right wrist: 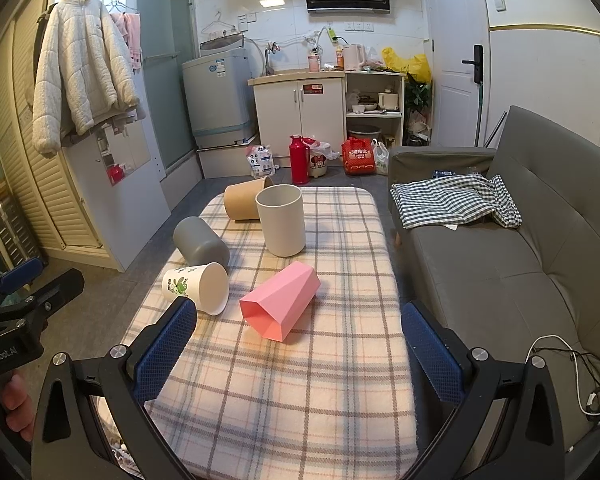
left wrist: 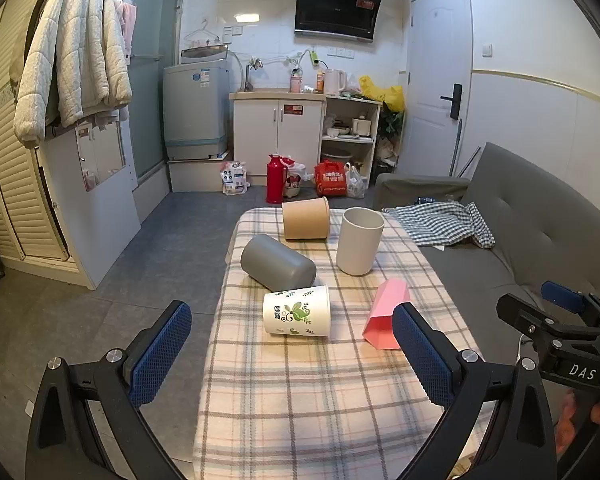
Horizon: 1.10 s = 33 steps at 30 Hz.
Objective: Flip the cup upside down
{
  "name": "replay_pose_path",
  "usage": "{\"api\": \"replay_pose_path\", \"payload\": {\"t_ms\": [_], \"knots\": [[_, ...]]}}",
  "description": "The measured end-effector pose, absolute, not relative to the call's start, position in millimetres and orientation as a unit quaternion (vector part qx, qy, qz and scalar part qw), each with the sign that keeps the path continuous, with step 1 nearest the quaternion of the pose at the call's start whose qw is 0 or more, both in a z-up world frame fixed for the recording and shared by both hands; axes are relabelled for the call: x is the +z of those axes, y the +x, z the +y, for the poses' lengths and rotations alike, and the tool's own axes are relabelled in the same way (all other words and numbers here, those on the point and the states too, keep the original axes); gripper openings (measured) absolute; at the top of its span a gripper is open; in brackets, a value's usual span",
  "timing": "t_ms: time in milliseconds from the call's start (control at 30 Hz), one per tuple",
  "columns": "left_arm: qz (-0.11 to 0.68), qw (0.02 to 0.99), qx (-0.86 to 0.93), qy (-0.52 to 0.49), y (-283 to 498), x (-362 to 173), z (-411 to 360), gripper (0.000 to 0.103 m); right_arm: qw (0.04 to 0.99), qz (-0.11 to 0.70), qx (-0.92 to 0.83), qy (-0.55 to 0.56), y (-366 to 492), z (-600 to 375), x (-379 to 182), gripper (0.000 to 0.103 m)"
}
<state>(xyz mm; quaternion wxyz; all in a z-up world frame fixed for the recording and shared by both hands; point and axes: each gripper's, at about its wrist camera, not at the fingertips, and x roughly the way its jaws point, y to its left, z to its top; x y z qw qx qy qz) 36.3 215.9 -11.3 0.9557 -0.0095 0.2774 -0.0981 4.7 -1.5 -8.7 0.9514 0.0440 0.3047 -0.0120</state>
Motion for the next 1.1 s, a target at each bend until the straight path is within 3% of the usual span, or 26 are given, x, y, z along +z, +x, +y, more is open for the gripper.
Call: {"api": "replay_pose_path", "payload": {"t_ms": [1100], "knots": [[0.278, 0.956, -0.098, -0.009, 36.6, -10.4, 215.7, 0.103, 0.951, 0.306, -0.011, 0.043, 1.7, 5.6, -11.8, 0.103]]}}
